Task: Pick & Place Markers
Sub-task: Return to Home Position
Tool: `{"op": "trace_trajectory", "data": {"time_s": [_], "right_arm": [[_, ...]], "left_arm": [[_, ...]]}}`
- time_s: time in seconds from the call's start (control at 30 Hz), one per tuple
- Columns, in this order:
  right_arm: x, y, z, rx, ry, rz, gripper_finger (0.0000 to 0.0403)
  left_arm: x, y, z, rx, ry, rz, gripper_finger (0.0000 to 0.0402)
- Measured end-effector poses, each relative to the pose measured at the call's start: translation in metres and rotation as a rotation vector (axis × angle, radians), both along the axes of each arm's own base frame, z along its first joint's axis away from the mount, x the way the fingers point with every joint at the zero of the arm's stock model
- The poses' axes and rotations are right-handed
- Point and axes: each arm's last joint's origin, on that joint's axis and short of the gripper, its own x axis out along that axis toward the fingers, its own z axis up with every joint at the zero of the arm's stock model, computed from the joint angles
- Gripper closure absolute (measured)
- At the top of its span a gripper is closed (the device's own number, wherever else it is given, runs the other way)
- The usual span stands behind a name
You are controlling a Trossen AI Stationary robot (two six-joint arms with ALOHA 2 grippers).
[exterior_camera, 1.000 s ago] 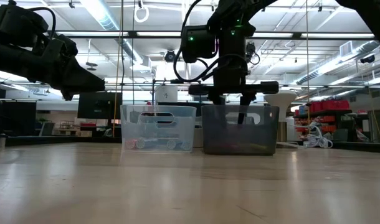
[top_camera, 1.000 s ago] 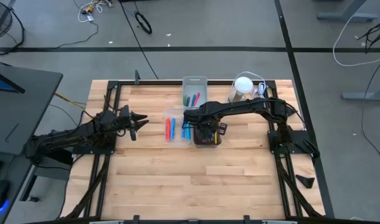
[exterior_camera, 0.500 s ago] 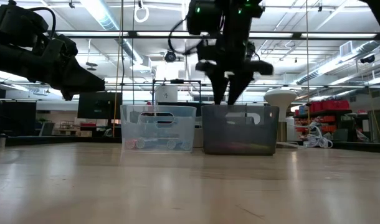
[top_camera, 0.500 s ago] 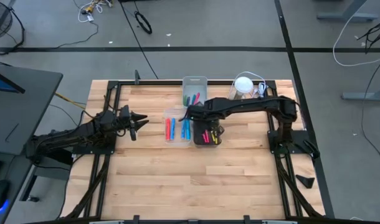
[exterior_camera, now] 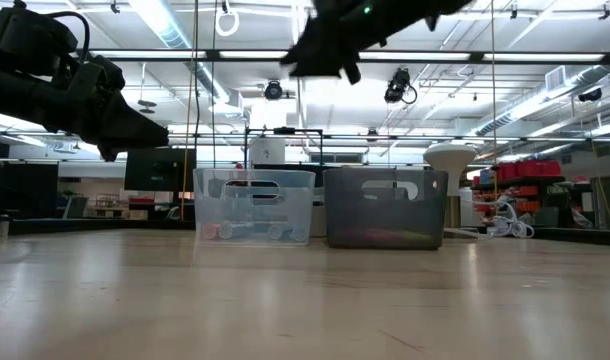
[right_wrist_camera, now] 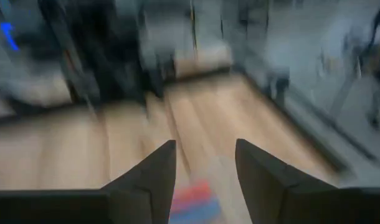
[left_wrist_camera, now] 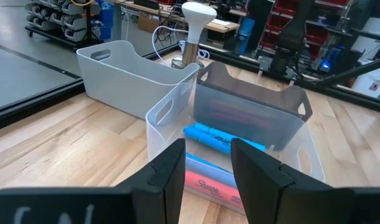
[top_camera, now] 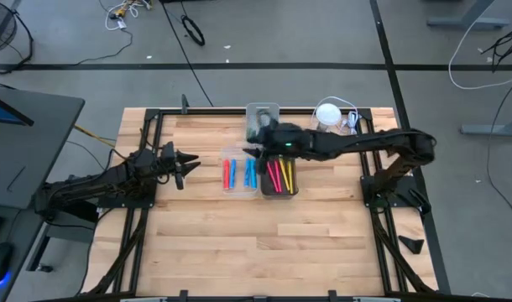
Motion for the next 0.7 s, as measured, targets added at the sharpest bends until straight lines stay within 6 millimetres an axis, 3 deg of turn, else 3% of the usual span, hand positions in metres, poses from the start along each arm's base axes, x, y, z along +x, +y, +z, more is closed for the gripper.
{"op": "trace_trajectory", "data": {"time_s": [0.13,0.43,0.7], "right_arm": [[-0.025,0.001,0.002,-0.015,-0.230,-0.010,0.0238],[-0.103,-0.015,-0.039,-0.031,-0.261,-0.105,0.0238],[-0.160,-0.012,-0.078,-0.033,-0.249,-0.142,0.0238]], "left_arm": [[0.000,0.000,0.000,0.000,0.000,0.000,0.0266],[0.000,0.000,0.000,0.000,-0.001,0.000,0.0266],[0.000,0.000,0.000,0.000,-0.001,-0.001,0.0266]]}}
